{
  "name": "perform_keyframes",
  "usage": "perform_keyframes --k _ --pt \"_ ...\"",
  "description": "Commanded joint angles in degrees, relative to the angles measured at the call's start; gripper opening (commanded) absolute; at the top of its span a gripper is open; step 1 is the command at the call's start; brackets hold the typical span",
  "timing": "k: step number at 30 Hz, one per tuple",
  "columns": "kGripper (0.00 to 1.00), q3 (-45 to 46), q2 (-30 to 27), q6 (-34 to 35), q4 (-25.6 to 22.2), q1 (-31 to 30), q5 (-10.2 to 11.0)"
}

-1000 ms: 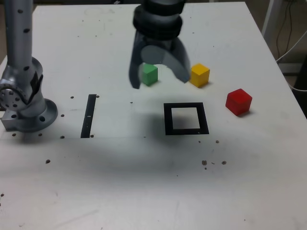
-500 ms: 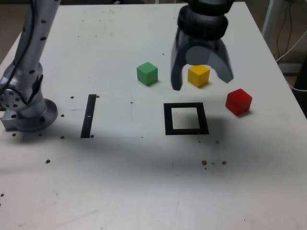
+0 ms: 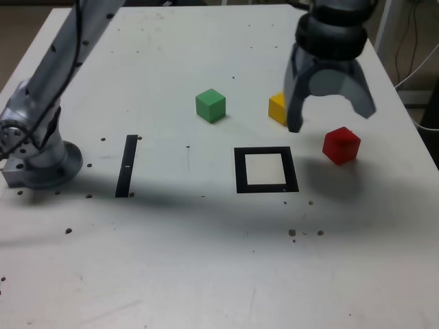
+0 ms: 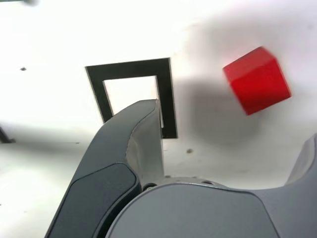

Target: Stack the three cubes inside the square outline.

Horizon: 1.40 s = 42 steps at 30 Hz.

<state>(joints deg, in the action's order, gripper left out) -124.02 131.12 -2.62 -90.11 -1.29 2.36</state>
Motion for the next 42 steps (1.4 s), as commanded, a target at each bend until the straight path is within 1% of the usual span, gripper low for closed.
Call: perform_keyframes --k 1,8,14,26,29,32,38,42 --pt "1.0 -1.6 1.6 -0.4 -0.6 0.3 -0.1" --pt "1.0 -5.9 4.7 -1.6 -0.8 0.8 -0.1" --pt "1.0 -7.7 6.5 -2.3 -0.9 1.2 -0.1" --pt "1.0 -8.4 7.3 -4.7 -0.8 1.6 0.4" --pt "1.0 -8.2 7.2 -6.9 -0.9 1.6 0.8" --pt "1.0 -7.9 7.0 -10.4 -1.0 1.6 1.8" --pt "1.0 -7.3 6.4 -19.3 -0.9 1.6 4.6" --pt "1.0 -7.1 6.1 -25.4 -0.4 1.4 5.7"
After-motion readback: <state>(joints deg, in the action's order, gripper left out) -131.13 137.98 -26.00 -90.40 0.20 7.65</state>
